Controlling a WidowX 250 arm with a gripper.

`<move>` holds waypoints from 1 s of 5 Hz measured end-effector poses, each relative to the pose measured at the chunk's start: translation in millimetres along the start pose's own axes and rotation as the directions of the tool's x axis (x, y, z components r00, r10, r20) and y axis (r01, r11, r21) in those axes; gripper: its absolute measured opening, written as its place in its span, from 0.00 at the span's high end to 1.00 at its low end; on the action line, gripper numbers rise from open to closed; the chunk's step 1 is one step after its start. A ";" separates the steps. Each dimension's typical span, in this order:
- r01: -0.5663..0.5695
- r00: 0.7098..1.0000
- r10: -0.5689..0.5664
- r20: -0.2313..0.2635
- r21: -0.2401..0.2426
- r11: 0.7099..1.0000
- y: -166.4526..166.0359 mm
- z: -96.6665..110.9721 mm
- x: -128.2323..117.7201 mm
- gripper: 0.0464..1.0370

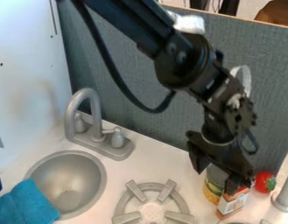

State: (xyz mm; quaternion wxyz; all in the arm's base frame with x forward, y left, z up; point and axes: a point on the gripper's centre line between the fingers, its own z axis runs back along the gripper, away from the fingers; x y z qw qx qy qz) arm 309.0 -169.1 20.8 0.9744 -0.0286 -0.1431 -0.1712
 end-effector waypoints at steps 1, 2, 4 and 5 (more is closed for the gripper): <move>0.013 1.000 -0.013 0.006 0.037 0.999 1.2 -14.5 7.8 0.04; 0.024 1.000 -0.026 0.018 0.077 0.997 0.7 -26.6 17.6 0.04; 0.067 0.998 -0.068 0.003 0.051 0.996 -8.9 -55.6 37.3 0.04; 0.083 0.996 -0.082 -0.017 0.041 0.996 -11.9 -73.6 38.8 0.04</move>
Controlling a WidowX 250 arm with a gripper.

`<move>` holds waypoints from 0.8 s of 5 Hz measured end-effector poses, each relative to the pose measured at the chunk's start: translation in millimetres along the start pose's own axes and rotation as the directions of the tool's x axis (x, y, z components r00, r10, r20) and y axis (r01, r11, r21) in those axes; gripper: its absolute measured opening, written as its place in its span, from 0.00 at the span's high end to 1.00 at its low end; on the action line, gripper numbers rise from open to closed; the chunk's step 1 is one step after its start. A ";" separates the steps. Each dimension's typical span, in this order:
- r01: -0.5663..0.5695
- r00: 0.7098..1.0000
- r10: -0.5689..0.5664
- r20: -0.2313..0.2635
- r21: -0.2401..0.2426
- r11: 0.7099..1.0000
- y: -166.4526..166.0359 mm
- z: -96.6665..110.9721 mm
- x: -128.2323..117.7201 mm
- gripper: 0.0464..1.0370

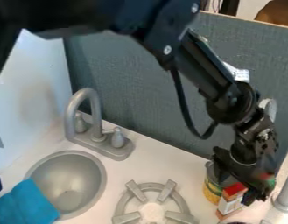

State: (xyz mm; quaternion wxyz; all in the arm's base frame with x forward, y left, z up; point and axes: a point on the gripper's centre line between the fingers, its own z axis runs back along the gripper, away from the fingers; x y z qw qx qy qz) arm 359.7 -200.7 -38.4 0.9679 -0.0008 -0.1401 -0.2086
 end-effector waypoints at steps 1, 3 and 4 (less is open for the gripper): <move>0.025 1.000 -0.025 -0.011 -0.013 1.000 -0.9 -5.3 -1.2 0.09; -0.042 0.999 0.042 0.008 -0.024 0.999 23.6 -1.2 -3.6 0.62; -0.080 0.993 0.081 0.090 -0.014 0.997 26.6 24.4 6.0 0.67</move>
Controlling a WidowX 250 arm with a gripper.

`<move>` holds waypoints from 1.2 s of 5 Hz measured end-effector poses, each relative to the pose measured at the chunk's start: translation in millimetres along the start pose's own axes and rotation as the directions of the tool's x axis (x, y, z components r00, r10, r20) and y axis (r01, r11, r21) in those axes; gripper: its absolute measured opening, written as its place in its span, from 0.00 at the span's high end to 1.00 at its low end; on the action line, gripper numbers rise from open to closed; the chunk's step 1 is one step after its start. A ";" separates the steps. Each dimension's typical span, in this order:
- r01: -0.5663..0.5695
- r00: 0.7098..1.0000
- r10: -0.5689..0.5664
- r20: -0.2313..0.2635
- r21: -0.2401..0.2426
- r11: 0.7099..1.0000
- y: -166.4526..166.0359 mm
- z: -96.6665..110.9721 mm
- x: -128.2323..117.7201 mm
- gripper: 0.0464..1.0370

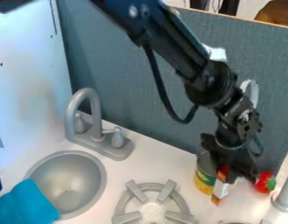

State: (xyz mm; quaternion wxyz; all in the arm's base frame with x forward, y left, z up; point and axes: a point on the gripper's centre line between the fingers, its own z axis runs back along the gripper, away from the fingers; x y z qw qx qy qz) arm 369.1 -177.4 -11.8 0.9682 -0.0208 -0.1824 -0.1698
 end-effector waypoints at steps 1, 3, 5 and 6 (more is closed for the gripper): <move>-0.005 0.999 0.006 0.042 -0.022 1.000 -5.7 17.6 -3.8 0.67; -0.195 0.960 0.201 0.196 -0.046 0.980 46.0 111.5 -17.7 0.67; -0.430 0.892 0.408 0.196 0.084 0.899 127.0 141.7 -58.8 0.67; -0.484 0.871 0.462 0.164 0.137 0.864 157.7 122.2 -73.7 0.67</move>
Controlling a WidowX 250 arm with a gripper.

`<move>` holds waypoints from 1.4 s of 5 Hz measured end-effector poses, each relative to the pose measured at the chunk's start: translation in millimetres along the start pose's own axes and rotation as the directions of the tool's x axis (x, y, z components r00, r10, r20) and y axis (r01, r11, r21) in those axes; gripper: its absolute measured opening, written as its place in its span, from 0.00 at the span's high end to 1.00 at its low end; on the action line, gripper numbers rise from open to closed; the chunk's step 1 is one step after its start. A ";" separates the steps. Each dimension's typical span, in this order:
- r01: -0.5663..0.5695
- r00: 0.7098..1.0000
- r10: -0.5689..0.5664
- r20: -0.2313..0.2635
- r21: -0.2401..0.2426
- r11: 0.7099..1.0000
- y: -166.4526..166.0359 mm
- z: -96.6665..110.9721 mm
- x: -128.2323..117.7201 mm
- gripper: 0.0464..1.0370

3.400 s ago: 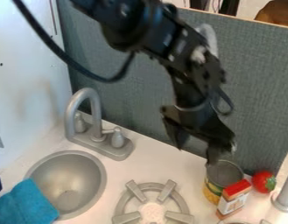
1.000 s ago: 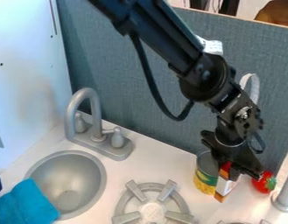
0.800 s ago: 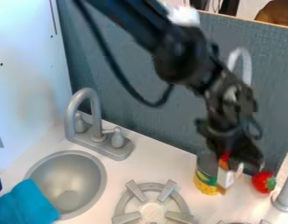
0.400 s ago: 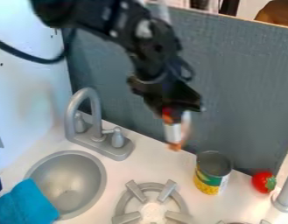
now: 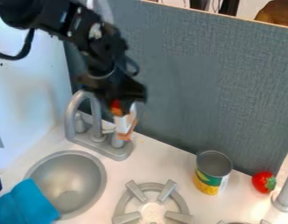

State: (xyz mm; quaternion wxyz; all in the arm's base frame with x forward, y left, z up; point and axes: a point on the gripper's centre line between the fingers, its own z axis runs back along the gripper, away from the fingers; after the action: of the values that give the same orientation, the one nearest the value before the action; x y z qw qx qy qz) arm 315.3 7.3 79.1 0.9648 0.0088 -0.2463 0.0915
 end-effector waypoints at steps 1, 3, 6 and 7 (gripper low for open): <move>-0.016 0.999 0.016 -0.028 0.025 1.000 18.7 -23.0 -4.5 0.67; 0.030 0.998 -0.027 -0.058 0.041 0.999 36.0 -47.5 -15.2 0.67; 0.097 0.995 -0.096 0.036 -0.026 0.995 29.3 10.5 -16.7 0.67; 0.100 0.995 -0.100 0.021 -0.048 0.994 20.2 7.0 -29.0 0.67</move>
State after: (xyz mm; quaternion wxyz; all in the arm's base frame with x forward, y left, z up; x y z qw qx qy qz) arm 283.4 21.7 70.8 0.9658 -0.0018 -0.2566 0.0369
